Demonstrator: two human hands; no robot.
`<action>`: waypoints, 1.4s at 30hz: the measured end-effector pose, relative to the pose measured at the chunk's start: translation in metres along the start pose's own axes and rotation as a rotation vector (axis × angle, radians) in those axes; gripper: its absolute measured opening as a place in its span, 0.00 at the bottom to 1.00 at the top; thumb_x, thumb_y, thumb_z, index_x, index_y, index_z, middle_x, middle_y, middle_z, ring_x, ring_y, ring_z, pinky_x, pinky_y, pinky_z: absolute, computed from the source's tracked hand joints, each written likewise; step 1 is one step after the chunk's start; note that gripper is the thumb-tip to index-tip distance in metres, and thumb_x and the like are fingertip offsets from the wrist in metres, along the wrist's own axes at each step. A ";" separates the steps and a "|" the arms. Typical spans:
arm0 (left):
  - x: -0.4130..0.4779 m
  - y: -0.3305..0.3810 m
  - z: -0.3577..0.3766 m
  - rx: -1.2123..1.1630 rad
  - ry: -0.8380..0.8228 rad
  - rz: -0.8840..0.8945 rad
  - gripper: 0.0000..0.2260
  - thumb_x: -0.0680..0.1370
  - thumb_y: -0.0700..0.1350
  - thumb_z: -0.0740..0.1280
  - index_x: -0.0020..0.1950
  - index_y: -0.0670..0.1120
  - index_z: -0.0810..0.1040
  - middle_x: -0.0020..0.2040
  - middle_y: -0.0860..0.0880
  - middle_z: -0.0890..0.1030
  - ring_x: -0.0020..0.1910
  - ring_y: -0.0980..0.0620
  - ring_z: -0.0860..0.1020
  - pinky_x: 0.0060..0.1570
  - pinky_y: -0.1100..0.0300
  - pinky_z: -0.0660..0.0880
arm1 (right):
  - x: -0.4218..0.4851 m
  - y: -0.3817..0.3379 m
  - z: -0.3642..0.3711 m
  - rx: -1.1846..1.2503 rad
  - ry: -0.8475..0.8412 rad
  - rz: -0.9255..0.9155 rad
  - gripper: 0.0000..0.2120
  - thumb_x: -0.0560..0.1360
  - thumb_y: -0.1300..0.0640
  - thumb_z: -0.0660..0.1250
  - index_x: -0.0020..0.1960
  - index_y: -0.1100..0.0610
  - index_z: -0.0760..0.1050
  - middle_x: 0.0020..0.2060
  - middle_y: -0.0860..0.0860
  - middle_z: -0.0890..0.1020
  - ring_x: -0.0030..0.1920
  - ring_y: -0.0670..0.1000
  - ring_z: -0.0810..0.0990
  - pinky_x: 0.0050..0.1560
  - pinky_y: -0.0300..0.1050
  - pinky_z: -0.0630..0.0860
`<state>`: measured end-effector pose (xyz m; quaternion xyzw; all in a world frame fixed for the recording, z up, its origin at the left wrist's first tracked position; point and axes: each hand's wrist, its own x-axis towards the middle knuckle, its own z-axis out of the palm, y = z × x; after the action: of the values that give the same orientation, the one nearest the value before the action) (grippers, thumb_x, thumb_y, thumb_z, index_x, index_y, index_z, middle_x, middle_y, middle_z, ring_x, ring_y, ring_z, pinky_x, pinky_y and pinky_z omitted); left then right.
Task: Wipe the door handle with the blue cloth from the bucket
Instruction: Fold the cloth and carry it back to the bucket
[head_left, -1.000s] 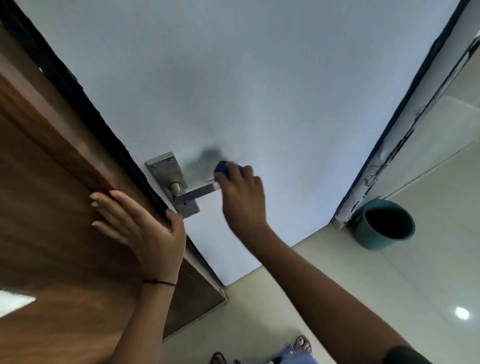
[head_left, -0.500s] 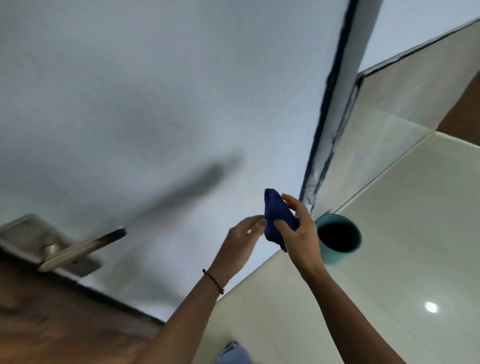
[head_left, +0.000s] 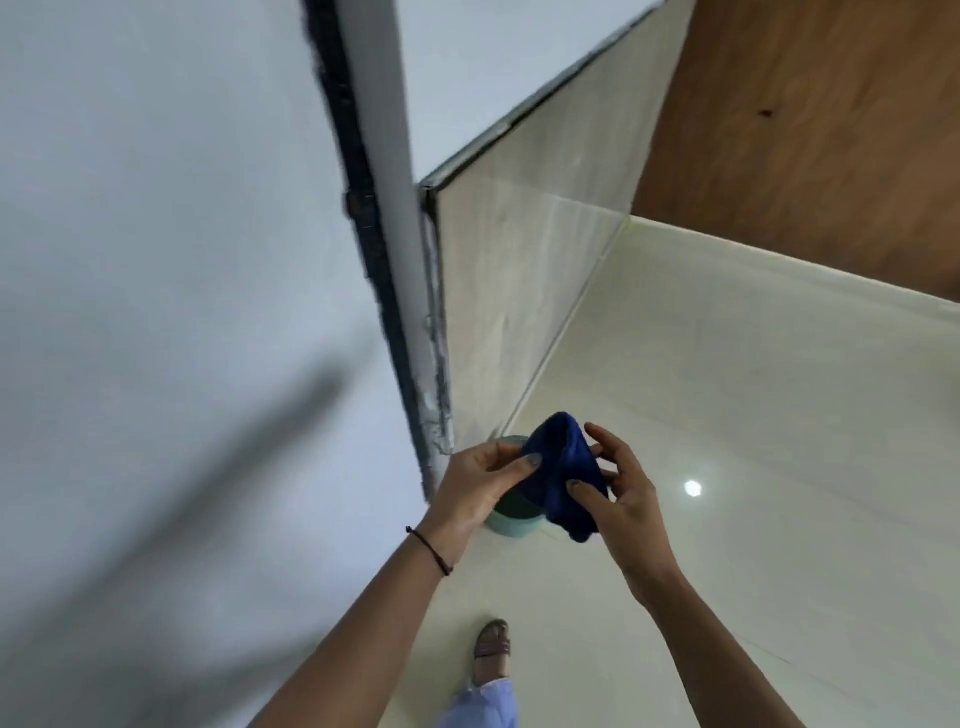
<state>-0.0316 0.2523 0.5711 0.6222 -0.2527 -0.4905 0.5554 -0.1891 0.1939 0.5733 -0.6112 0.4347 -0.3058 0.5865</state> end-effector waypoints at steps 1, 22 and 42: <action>0.021 0.003 0.007 0.041 -0.035 0.015 0.03 0.73 0.39 0.72 0.46 0.43 0.82 0.42 0.45 0.83 0.43 0.50 0.79 0.46 0.62 0.76 | 0.018 0.002 -0.010 -0.035 0.000 0.028 0.29 0.74 0.68 0.65 0.69 0.45 0.67 0.58 0.49 0.76 0.57 0.51 0.78 0.43 0.40 0.82; 0.274 0.022 0.048 0.374 0.263 -0.027 0.02 0.75 0.40 0.70 0.45 0.47 0.81 0.40 0.53 0.84 0.39 0.62 0.80 0.39 0.69 0.75 | 0.328 0.080 -0.080 -0.306 -0.294 0.259 0.14 0.71 0.61 0.71 0.38 0.41 0.78 0.35 0.42 0.83 0.33 0.33 0.77 0.38 0.28 0.70; 0.408 -0.267 0.043 -0.060 0.418 -0.601 0.17 0.64 0.39 0.64 0.51 0.51 0.79 0.47 0.47 0.83 0.45 0.50 0.79 0.45 0.58 0.75 | 0.410 0.343 -0.021 -0.056 -0.280 0.904 0.23 0.71 0.63 0.66 0.65 0.57 0.73 0.55 0.55 0.80 0.53 0.54 0.79 0.59 0.53 0.75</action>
<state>0.0282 -0.0494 0.1905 0.7388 0.0745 -0.5013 0.4443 -0.0883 -0.1580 0.1832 -0.4113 0.5821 0.0773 0.6972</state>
